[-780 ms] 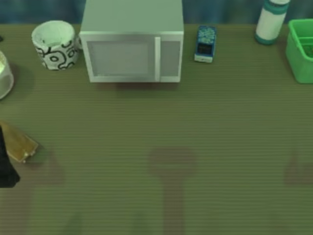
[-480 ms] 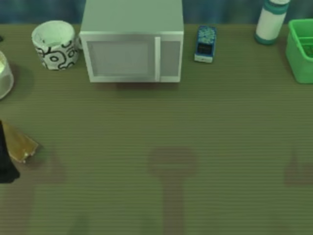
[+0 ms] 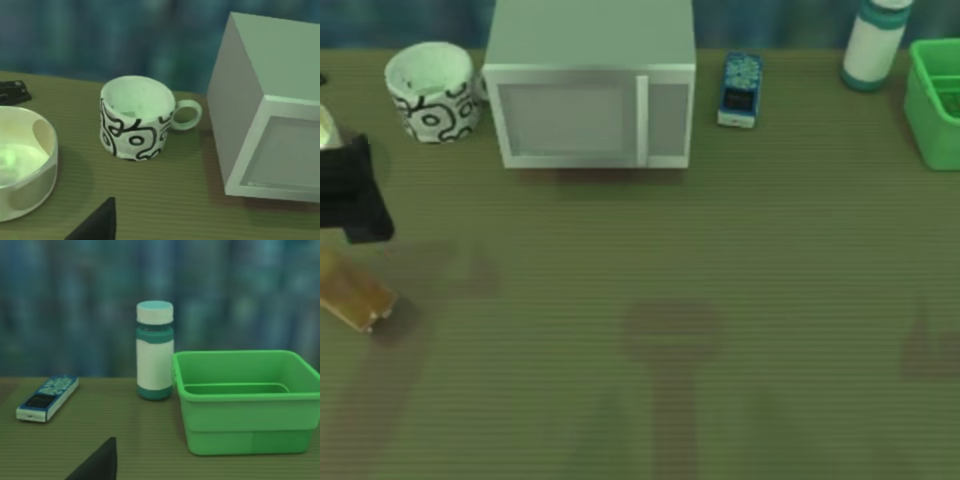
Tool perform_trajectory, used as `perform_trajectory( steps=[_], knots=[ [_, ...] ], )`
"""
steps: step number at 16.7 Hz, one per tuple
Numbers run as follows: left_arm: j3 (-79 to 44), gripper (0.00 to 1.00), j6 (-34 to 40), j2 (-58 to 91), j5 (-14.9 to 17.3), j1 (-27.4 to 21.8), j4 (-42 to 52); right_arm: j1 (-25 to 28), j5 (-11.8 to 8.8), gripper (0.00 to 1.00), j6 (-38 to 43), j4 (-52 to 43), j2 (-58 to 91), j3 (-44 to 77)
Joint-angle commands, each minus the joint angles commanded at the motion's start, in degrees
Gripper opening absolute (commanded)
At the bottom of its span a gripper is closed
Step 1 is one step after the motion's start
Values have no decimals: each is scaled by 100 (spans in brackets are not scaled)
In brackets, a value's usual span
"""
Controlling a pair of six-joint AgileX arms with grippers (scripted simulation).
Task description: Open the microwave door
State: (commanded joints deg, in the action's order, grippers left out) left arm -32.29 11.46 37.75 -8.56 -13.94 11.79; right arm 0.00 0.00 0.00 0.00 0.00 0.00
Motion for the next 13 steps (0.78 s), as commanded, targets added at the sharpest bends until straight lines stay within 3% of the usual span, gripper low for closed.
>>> perform_trajectory(
  steps=[8, 13],
  knots=[
    [-3795, 100, 1338, 4774, -960, -1557, 1291, 0, 0, 100, 0, 0, 0, 0],
    [-5480, 100, 1945, 6972, -1379, -2268, 1907, 0, 0, 100, 0, 0, 0, 0]
  ],
)
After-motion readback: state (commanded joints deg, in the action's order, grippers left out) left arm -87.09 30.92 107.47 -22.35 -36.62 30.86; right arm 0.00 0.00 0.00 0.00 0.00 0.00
